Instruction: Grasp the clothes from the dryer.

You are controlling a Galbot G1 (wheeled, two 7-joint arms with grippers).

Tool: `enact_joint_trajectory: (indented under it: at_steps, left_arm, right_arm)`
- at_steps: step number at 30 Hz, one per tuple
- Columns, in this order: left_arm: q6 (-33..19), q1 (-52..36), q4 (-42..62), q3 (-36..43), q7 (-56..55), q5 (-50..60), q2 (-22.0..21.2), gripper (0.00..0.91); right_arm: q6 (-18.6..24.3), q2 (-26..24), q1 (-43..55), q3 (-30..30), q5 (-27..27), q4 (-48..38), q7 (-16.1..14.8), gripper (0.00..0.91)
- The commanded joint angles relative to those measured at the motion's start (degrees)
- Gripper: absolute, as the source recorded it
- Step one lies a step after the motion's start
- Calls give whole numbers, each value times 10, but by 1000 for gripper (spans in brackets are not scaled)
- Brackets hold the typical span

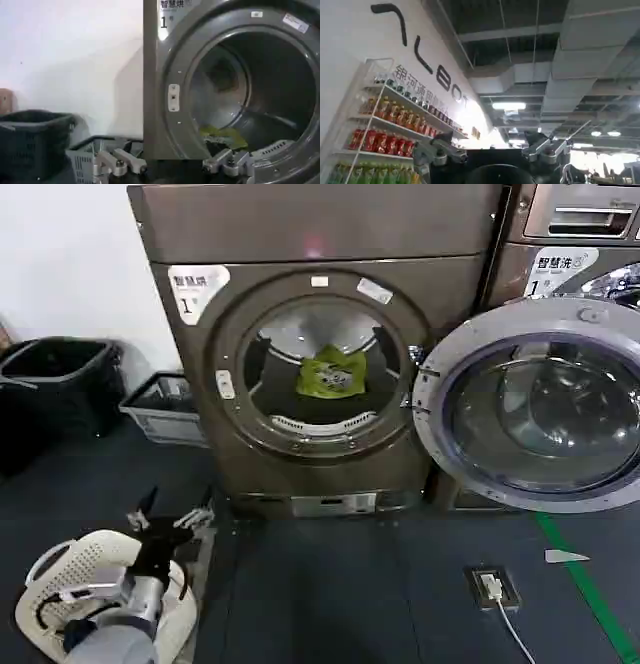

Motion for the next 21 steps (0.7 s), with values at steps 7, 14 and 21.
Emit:
enact_joint_trajectory:
  at_steps: [7, 14, 21]
  left_arm:
    - [-3, -2, -5, -3, 6, 4, -8, 907]
    - [-1, -3, -5, 2, 9, 7, -12, 907]
    - [0, -8, -3, 4, 12, 6, -14, 907]
  right_arm:
    - [13, -2, -1, 2, 27, 5, 4, 907]
    - [14, 0, -2, 5, 30, 4, 7, 907]
    - [15, -3, -5, 12, 34, 0, 9, 907]
